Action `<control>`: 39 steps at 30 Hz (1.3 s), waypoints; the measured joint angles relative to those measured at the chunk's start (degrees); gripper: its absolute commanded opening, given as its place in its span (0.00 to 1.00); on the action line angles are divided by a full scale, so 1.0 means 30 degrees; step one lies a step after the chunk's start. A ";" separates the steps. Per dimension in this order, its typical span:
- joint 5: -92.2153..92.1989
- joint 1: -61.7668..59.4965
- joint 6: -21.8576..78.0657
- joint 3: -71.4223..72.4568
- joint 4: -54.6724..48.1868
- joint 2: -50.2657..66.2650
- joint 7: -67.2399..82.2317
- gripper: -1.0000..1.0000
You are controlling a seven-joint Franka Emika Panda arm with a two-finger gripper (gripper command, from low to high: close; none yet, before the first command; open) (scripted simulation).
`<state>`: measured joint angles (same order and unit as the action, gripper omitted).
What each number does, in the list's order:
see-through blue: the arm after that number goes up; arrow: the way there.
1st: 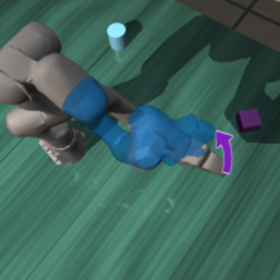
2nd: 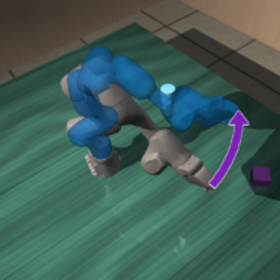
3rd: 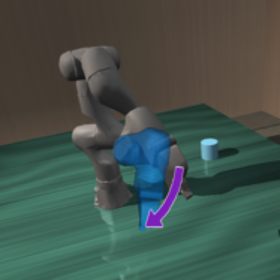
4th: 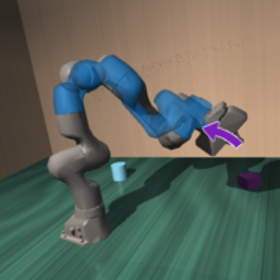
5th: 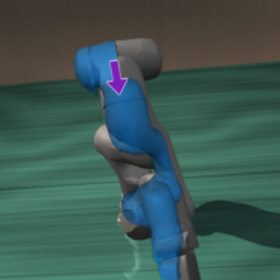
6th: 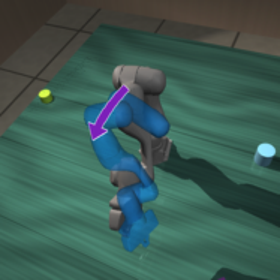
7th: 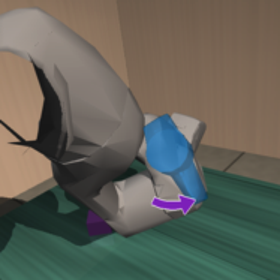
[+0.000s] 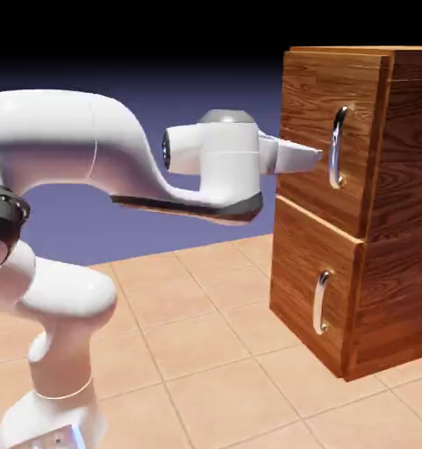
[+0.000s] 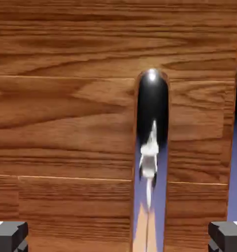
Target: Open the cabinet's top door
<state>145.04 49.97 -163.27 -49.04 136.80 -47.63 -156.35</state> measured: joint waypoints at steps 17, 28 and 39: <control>0.2401 0.1848 0.1943 -0.1215 -0.1436 0.1754 -0.3216 0.00; -0.2546 -0.5545 0.4669 0.6298 0.2108 0.2219 -0.3217 0.00; -0.7678 -1.2503 0.5440 1.3909 0.3979 0.1689 -0.3217 0.00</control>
<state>122.00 12.46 -146.95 -7.32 148.73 -42.56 -166.00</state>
